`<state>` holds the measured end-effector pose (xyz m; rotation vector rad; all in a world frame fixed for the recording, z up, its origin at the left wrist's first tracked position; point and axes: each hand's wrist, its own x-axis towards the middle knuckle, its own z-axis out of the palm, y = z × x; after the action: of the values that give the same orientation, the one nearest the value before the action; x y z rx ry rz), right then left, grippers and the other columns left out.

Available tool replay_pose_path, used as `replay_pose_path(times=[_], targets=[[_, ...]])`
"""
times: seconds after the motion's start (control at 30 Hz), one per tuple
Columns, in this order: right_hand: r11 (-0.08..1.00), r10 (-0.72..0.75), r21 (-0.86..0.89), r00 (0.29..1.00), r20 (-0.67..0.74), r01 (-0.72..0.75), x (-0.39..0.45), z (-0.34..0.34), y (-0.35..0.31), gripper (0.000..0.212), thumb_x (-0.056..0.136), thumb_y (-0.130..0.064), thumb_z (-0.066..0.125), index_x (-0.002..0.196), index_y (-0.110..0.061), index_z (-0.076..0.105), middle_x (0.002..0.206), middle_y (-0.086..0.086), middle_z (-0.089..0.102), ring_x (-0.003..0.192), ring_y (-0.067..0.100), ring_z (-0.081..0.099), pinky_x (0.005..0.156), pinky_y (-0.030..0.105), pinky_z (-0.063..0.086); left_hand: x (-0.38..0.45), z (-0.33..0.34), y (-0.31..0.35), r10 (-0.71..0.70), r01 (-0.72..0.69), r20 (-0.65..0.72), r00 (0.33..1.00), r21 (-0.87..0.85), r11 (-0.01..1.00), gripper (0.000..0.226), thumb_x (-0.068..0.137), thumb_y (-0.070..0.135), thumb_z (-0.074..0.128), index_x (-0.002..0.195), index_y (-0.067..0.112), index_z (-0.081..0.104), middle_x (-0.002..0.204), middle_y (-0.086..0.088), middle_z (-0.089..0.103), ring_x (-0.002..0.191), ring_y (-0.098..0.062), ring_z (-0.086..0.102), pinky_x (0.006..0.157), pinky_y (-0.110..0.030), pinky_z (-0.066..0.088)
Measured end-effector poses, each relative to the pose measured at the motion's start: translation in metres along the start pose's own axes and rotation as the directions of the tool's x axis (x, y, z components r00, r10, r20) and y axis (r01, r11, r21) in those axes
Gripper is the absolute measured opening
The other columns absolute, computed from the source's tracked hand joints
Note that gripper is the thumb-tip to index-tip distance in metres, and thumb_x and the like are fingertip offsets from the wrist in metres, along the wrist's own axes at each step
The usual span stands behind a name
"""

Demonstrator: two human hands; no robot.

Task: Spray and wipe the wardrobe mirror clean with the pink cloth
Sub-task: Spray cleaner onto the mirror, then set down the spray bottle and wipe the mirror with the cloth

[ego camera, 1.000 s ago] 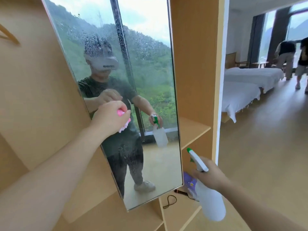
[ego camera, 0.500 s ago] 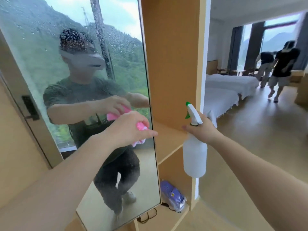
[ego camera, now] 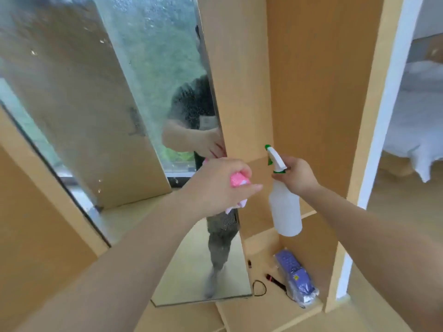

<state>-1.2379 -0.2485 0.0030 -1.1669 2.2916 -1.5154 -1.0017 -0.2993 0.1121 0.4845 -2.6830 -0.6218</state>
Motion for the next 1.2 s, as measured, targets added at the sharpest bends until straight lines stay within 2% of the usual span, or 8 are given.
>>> replay_pose_path(times=[0.07,0.17,0.5,0.83,0.97,1.07,1.13,1.2], targets=[[0.999,0.026,0.024,0.999,0.046,-0.027,0.02,0.008,0.018,0.011,0.083,-0.01,0.067,0.085,-0.019,0.062,0.069,0.002,0.056,0.067,0.021,0.051,0.054,0.025,0.033,0.004,0.006,0.008,-0.075,0.075,-0.046,0.996,-0.016,0.997,0.019,0.085,0.039,0.068,0.086,0.021,0.064,0.076,0.002,0.067,0.051,-0.021,0.065,0.048,-0.027,0.053],[0.997,0.056,0.048,0.996,0.068,-0.059,0.051,0.014,0.039,0.032,0.086,-0.011,0.065,0.07,-0.03,0.046,0.06,-0.007,0.041,0.056,0.01,0.04,0.048,0.021,0.023,0.005,0.014,0.011,-0.148,0.149,-0.135,0.98,-0.003,0.989,0.016,0.085,0.036,0.067,0.086,0.02,0.066,0.074,0.0,0.069,0.058,-0.017,0.065,0.055,-0.033,0.055],[0.998,-0.017,0.062,0.987,0.158,0.007,0.101,0.029,0.064,0.009,0.086,-0.013,0.062,0.092,-0.016,0.056,0.068,-0.001,0.05,0.07,0.021,0.047,0.051,0.024,0.029,0.004,0.007,0.035,-0.288,0.286,-0.259,0.922,-0.045,0.957,0.016,0.087,0.033,0.067,0.084,0.018,0.066,0.068,0.002,0.066,0.049,-0.022,0.062,0.05,-0.021,0.048],[0.997,-0.068,0.056,0.981,0.18,0.058,0.098,0.04,0.083,0.036,0.086,-0.029,0.067,0.117,-0.014,0.058,0.102,0.007,0.062,0.096,0.026,0.056,0.063,0.028,0.039,-0.008,-0.001,0.029,-0.336,0.319,-0.325,0.884,-0.105,0.942,0.02,0.087,0.04,0.064,0.08,0.021,0.067,0.071,0.002,0.068,0.053,-0.025,0.066,0.055,-0.026,0.051],[1.0,0.011,-0.011,0.98,0.197,-0.009,0.088,0.03,0.082,0.087,0.074,-0.049,0.075,0.143,-0.018,0.031,0.132,0.007,0.043,0.114,0.025,0.049,0.082,0.036,0.046,-0.015,-0.006,0.029,-0.352,0.333,-0.322,0.879,-0.112,0.936,0.021,0.088,0.042,0.061,0.081,0.022,0.066,0.064,0.002,0.068,0.048,-0.021,0.064,0.053,-0.025,0.048],[0.973,-0.217,0.048,0.961,-0.173,0.228,0.059,0.01,0.058,0.068,0.08,-0.039,0.069,0.136,-0.012,0.04,0.115,0.006,0.046,0.096,0.015,0.049,0.08,0.033,0.047,-0.018,-0.015,0.031,-0.341,0.31,-0.359,0.869,-0.144,0.94,0.022,0.091,0.038,0.059,0.084,0.018,0.065,0.059,0.004,0.068,0.043,-0.013,0.059,0.049,-0.018,0.044],[0.862,-0.408,0.146,0.834,-0.37,0.486,0.034,-0.003,0.015,0.044,0.083,-0.031,0.058,0.119,-0.005,0.054,0.099,0.0,0.049,0.08,0.004,0.049,0.073,0.017,0.044,-0.019,-0.022,0.036,-0.348,0.284,-0.38,0.857,-0.215,0.934,0.022,0.093,0.037,0.056,0.089,0.017,0.062,0.059,0.003,0.068,0.042,-0.014,0.056,0.044,-0.018,0.042],[0.666,-0.607,0.247,0.704,-0.37,0.704,0.006,-0.012,-0.042,0.028,0.085,-0.023,0.056,0.102,-0.001,0.061,0.087,-0.001,0.053,0.073,0.006,0.052,0.065,0.024,0.045,-0.02,-0.031,0.038,-0.346,0.254,-0.408,0.845,-0.263,0.931,0.023,0.095,0.039,0.05,0.096,0.018,0.059,0.062,0.01,0.068,0.045,-0.01,0.055,0.041,-0.016,0.042]])
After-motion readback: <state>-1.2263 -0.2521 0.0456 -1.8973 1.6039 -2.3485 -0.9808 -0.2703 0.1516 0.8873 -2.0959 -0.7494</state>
